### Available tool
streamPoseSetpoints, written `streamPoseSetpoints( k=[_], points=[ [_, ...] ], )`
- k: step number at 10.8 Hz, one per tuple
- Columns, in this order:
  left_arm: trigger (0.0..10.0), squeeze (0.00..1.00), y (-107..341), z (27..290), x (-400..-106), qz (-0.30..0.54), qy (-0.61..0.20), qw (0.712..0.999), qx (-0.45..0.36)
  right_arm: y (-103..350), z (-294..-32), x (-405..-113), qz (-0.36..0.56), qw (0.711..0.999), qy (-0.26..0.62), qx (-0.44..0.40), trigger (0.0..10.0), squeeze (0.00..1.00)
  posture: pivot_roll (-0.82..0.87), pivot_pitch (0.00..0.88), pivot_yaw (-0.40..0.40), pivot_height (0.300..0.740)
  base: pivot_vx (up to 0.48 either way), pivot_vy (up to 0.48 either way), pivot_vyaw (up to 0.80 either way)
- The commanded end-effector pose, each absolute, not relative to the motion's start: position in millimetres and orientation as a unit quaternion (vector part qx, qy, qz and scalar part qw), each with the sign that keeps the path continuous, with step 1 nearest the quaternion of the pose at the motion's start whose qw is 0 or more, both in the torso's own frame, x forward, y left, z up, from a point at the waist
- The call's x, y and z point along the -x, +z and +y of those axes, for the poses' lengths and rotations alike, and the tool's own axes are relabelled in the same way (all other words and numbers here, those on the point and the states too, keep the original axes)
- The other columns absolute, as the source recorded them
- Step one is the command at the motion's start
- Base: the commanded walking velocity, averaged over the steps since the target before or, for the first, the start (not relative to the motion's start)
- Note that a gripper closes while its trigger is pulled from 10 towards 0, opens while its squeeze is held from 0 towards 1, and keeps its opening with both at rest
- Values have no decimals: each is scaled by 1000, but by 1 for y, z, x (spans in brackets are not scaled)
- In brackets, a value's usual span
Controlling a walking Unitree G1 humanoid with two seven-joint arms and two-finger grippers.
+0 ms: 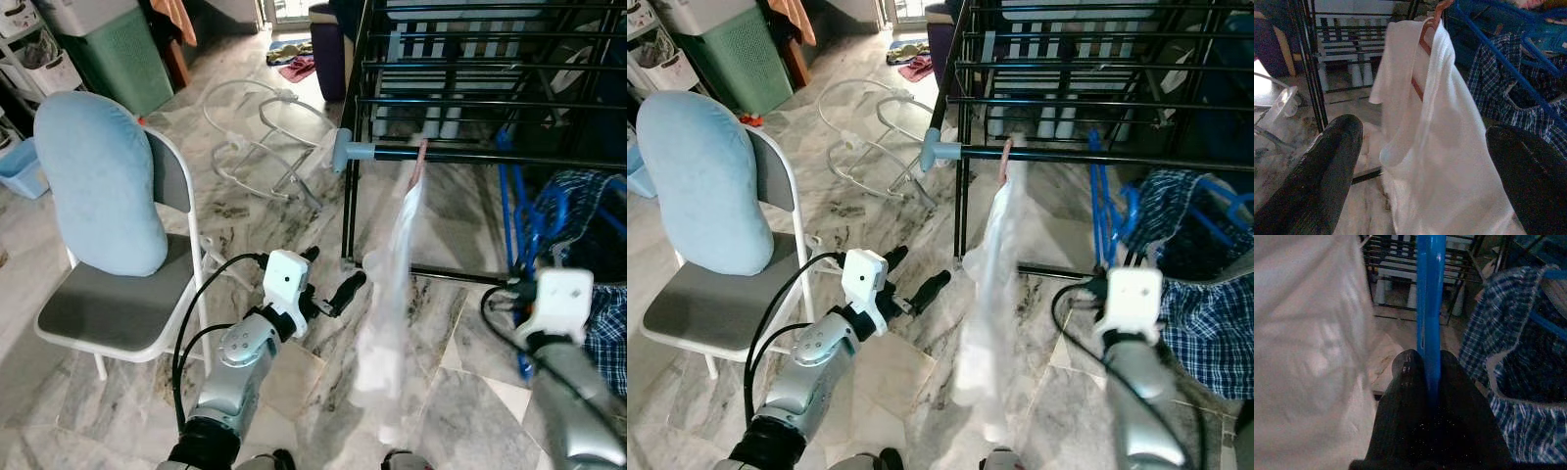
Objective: Hang hanger
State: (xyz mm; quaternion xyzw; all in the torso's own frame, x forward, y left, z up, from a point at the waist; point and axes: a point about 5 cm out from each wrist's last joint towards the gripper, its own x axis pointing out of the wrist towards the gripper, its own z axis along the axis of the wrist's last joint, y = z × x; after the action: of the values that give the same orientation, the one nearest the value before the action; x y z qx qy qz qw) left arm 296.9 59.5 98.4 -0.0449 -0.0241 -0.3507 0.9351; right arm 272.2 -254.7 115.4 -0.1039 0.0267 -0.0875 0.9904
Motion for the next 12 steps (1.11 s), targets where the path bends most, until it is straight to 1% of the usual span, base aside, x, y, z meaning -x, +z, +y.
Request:
streamPoseSetpoints(
  k=[1, 4, 6, 7, 8, 9, 12],
  points=[
    [10000, 0, 100, 62, -295, -31, -357, 933, 36, 120, -253, -276, 24, 991, -77, 103, 10000, 0, -180, 198, 117, 740, 0, 0, 0],
    [10000, 0, 101, 63, -293, -36, -362, 931, 30, 141, -259, -308, 20, 994, -53, 97, 10000, 0, -168, 208, 122, 740, 0, 0, 0],
    [10000, 0, 101, 64, -291, -34, -359, 932, 28, 149, -260, -335, 46, 996, -61, 55, 10000, 0, -145, 216, 114, 740, 0, 0, 0],
    [10000, 0, 100, 66, -290, -33, -357, 933, 26, 155, -258, -347, 45, 996, -66, 39, 10000, 0, -131, 220, 110, 740, 0, 0, 0],
    [10000, 0, 100, 67, -289, -33, -355, 934, 25, 153, -256, -353, 62, 996, -66, 25, 10000, 0, -124, 224, 107, 740, 0, 0, 0],
    [10000, 0, 100, 71, -287, -32, -348, 937, 23, 143, -247, -357, 94, 994, -54, 18, 10000, 0, -97, 230, 100, 740, 0, 0, 0],
    [10000, 0, 99, 77, -285, -27, -338, 940, 18, 117, -239, -352, 135, 989, -51, -5, 10000, 0, -84, 239, 107, 740, 0, 0, 0]
  ],
)
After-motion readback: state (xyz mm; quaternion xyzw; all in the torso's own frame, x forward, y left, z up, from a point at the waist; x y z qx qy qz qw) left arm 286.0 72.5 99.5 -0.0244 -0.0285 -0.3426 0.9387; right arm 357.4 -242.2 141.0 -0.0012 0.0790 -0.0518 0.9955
